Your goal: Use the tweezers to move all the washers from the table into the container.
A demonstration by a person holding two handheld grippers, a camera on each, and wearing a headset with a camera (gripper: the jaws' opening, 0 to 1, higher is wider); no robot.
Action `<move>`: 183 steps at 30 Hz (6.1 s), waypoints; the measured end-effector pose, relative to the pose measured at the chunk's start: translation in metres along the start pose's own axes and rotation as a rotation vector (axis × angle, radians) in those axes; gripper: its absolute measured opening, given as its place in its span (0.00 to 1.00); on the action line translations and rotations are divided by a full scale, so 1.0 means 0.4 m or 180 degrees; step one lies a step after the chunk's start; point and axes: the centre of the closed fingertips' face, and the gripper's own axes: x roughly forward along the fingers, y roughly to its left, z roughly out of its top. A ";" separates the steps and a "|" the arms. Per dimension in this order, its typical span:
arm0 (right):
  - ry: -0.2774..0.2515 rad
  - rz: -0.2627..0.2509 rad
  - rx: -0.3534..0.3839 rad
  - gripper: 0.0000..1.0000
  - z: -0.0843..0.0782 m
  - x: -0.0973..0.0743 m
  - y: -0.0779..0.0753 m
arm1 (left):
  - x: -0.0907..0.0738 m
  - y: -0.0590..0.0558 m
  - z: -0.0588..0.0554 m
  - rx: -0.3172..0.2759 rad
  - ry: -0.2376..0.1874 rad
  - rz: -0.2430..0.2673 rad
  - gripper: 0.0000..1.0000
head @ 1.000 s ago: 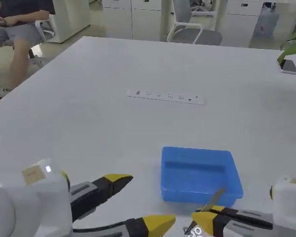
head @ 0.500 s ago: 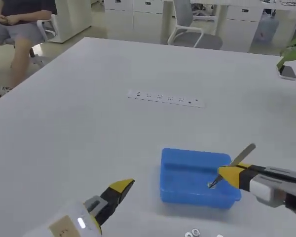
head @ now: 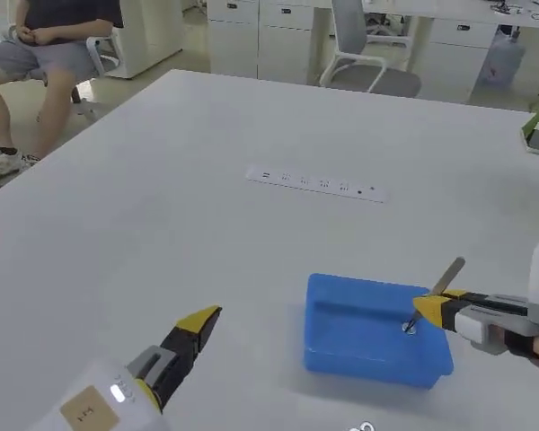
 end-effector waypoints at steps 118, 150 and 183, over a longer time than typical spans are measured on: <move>0.0151 0.0044 -0.0636 0.03 -0.192 -0.113 0.182 | -0.008 0.005 -0.012 -0.0108 0.0033 -0.0062 0.94; -0.0296 0.0035 0.0040 0.03 0.058 -0.042 0.049 | -0.013 0.022 0.001 -0.0155 -0.0060 0.0025 0.94; 0.0362 -0.0093 -0.0210 0.03 -0.069 0.095 -0.015 | -0.006 0.015 -0.010 -0.0047 0.0034 0.0026 0.98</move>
